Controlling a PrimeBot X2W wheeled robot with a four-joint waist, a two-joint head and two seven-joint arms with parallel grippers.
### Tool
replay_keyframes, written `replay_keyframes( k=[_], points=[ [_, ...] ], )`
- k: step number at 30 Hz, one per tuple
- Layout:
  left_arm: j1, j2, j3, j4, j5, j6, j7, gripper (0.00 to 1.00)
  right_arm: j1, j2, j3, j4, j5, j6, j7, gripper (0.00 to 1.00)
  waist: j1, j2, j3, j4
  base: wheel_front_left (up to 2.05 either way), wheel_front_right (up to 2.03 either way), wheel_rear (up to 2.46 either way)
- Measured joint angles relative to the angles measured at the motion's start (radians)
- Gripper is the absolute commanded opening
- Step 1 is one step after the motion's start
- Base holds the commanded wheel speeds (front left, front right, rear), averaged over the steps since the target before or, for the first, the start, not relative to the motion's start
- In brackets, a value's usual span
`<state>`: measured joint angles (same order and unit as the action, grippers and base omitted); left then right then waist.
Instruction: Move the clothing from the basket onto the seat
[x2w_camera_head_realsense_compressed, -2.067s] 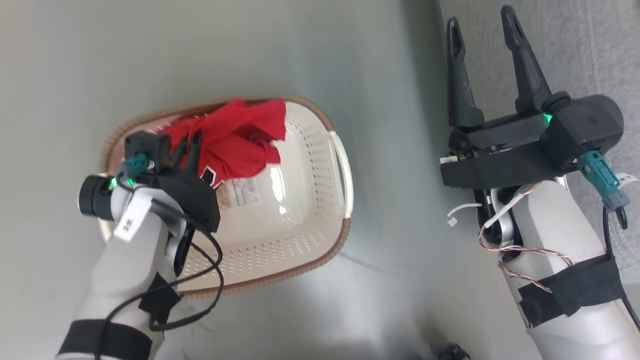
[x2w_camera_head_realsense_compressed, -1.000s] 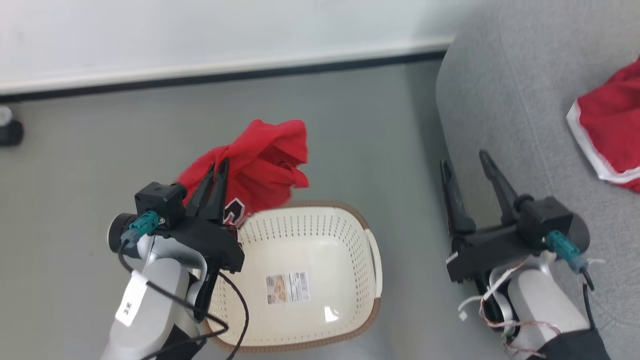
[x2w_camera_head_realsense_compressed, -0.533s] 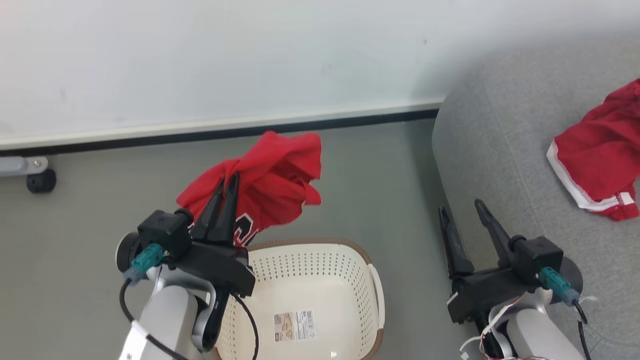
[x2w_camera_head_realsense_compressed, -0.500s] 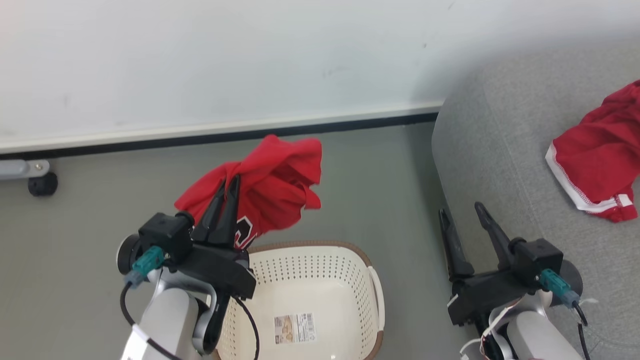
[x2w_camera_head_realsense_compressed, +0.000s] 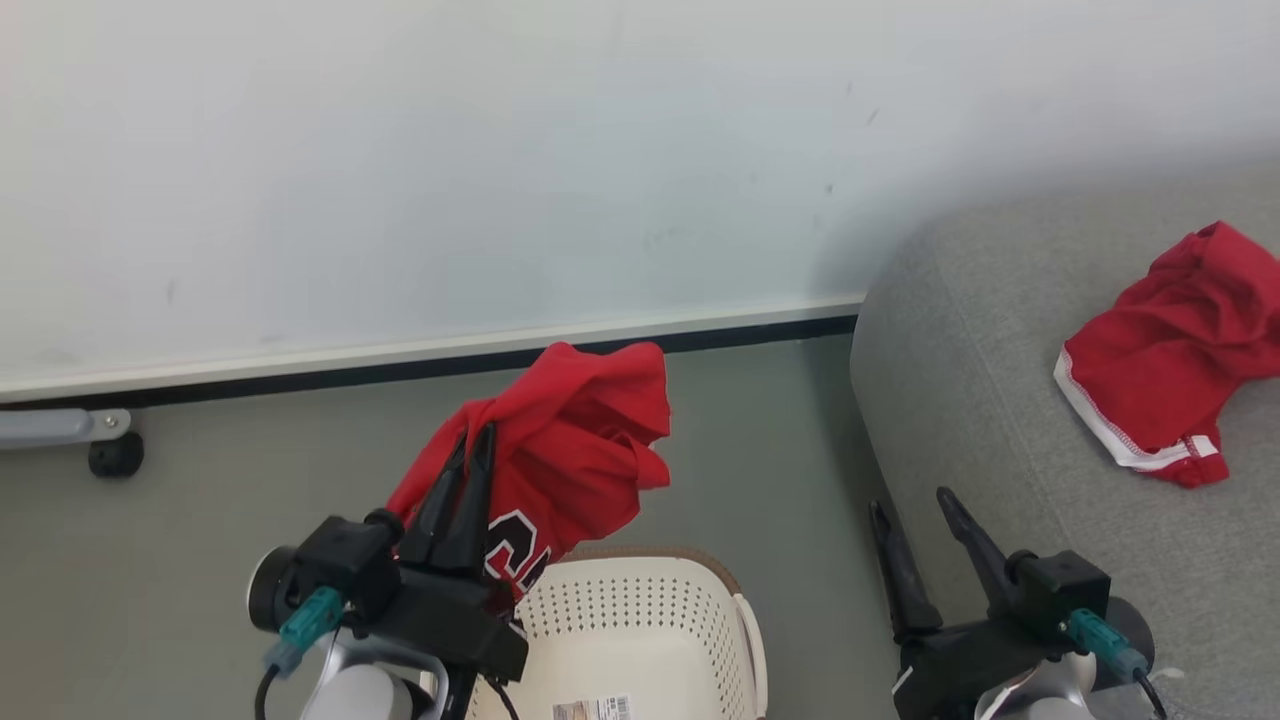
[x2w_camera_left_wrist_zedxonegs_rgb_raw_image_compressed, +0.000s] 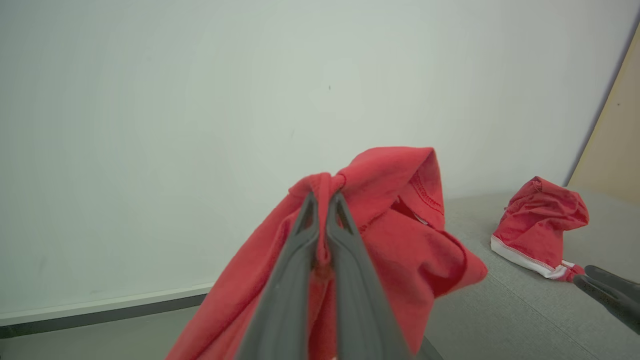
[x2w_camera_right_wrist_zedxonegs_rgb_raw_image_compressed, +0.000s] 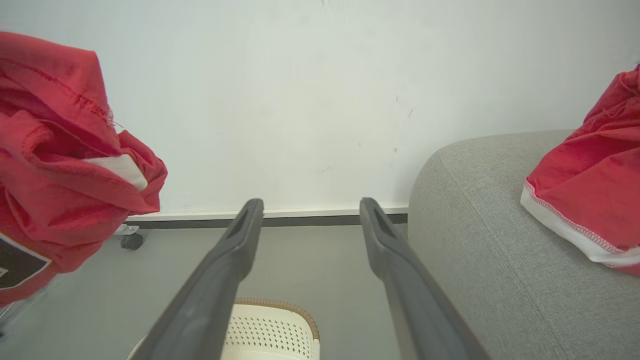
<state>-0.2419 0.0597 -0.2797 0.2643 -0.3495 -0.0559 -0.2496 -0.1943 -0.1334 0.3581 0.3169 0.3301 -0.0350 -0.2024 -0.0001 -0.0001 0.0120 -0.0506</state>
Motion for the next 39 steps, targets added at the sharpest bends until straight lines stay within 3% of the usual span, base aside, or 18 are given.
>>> replay_keyframes(
  k=[9, 30, 39],
  points=[
    [0.047, 0.005, -0.016, -0.096, 0.007, 0.020, 0.028, 0.00, 0.026, 0.000, 0.005, -0.032, 0.006, 0.000, 0.017, 1.00, 0.0000, 0.0001, -0.018, -0.011, 0.00, 0.00, 0.00],
    [0.062, 0.014, -0.022, -0.177, 0.008, 0.047, 0.102, 0.00, 0.021, 0.002, 0.021, -0.067, 0.006, 0.001, 0.045, 1.00, 0.0002, 0.0002, -0.010, -0.025, 0.00, 0.00, 0.00],
    [0.062, 0.015, -0.041, -0.210, 0.021, 0.047, 0.125, 0.00, -0.043, 0.046, 0.142, -0.095, -0.003, 0.063, 0.064, 1.00, 0.0002, 0.0002, -0.004, -0.025, 0.00, 0.00, 0.00]
  ],
)
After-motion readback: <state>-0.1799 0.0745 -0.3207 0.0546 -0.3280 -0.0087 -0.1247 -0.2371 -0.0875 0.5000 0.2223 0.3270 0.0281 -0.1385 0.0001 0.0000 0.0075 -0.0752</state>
